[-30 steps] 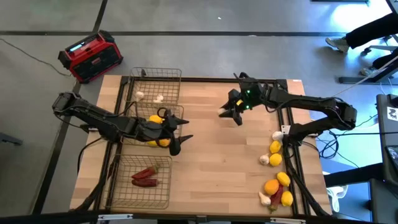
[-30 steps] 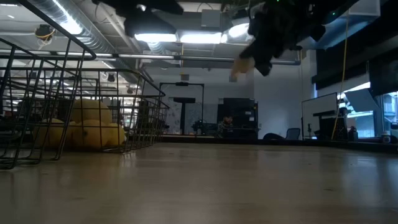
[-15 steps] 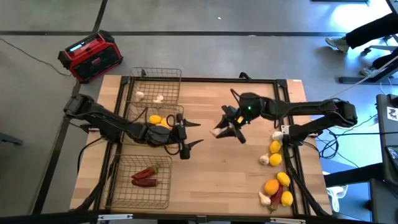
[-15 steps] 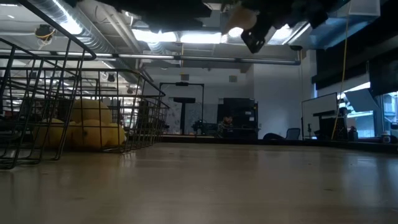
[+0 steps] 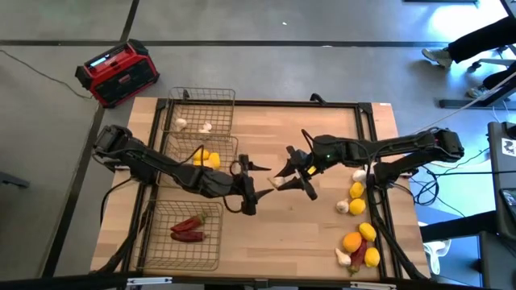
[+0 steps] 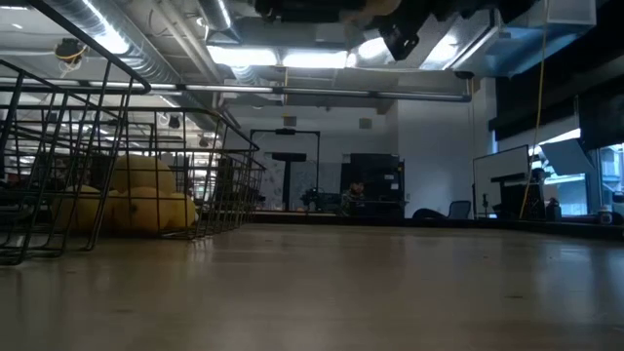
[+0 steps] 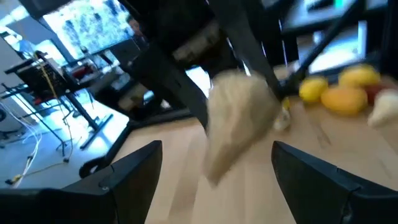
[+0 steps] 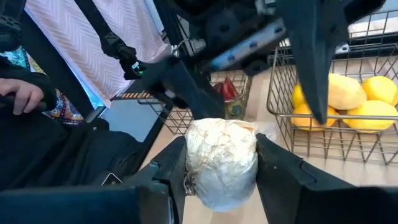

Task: Sort produce into baskets
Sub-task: Put the garlic in the top wire basket

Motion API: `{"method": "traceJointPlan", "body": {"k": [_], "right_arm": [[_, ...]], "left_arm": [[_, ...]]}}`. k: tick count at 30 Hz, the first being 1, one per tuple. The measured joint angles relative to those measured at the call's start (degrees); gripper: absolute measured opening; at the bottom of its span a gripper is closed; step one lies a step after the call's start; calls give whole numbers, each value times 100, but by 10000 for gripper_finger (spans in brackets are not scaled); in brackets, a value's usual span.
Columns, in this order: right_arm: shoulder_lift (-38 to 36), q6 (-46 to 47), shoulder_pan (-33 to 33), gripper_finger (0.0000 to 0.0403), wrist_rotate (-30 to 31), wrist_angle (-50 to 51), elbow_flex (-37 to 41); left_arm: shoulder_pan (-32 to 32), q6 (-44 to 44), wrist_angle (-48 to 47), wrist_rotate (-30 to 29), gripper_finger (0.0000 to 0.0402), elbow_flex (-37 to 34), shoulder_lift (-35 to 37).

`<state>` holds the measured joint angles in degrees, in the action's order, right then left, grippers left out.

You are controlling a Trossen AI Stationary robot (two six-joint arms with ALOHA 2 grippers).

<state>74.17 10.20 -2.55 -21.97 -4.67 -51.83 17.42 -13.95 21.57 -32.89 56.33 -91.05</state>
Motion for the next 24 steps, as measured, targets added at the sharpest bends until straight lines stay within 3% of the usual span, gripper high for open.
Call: {"method": "traceJointPlan", "body": {"k": [7, 24], "right_arm": [[0, -62, -60, 145, 98, -113, 0], [4, -153, -82, 145, 49, 72, 0]], "left_arm": [[81, -179, -233, 27, 258, 171, -146], [93, -29, -233, 21, 107, 169, -152]]}}
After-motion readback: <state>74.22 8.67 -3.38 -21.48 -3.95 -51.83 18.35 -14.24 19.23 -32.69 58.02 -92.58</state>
